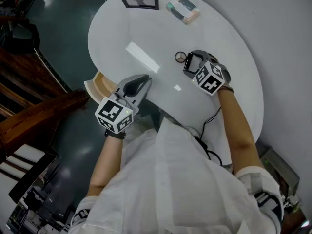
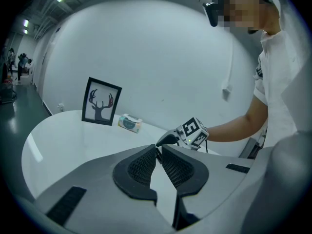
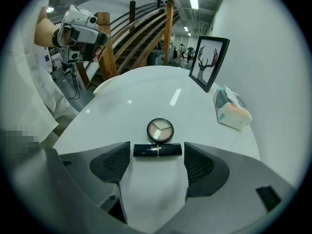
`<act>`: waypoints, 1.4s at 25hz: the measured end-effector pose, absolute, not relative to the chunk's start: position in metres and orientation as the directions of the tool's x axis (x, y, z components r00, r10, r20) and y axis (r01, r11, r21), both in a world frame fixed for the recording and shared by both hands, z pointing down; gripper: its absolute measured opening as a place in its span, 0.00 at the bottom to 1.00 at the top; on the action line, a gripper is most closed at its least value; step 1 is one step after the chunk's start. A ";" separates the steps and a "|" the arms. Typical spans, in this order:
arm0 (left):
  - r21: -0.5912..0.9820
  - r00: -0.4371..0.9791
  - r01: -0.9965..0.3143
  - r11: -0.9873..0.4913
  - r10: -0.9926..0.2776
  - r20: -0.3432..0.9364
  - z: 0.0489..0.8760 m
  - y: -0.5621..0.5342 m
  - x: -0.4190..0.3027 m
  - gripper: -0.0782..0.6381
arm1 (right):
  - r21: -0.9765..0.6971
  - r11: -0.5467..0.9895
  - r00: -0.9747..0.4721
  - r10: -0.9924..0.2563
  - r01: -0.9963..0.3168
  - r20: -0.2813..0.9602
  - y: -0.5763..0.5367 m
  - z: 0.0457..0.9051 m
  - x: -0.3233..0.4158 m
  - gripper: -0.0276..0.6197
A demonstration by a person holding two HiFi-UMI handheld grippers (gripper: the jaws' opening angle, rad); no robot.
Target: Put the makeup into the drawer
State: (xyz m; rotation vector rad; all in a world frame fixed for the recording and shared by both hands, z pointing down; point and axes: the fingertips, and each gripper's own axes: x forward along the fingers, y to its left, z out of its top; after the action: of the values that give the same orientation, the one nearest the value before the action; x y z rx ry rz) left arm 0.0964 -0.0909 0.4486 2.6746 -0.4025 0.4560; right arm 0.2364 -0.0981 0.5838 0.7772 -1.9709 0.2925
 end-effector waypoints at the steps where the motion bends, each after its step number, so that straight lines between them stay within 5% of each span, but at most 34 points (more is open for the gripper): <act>1: 0.335 0.906 -0.340 -0.878 -0.210 0.368 0.449 -0.091 0.096 0.16 | 0.108 0.776 -0.328 -0.383 -0.622 0.863 -0.098 0.587 0.236 0.51; 11: 0.351 0.907 -0.351 -0.868 -0.223 0.357 0.453 -0.089 0.087 0.16 | 0.042 0.789 -0.299 -0.281 -0.613 0.912 -0.098 0.602 0.238 0.51; 35: 0.342 0.899 -0.402 -0.849 -0.296 0.323 0.443 -0.101 0.029 0.16 | 0.098 0.744 -0.230 -0.326 -0.661 0.917 -0.097 0.564 0.218 0.51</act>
State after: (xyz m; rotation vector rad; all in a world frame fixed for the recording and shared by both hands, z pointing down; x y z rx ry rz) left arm 0.0291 -0.1012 0.4431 2.6571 -0.5105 0.3627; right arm 0.2184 -0.0974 0.5645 0.7666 -1.8336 0.3774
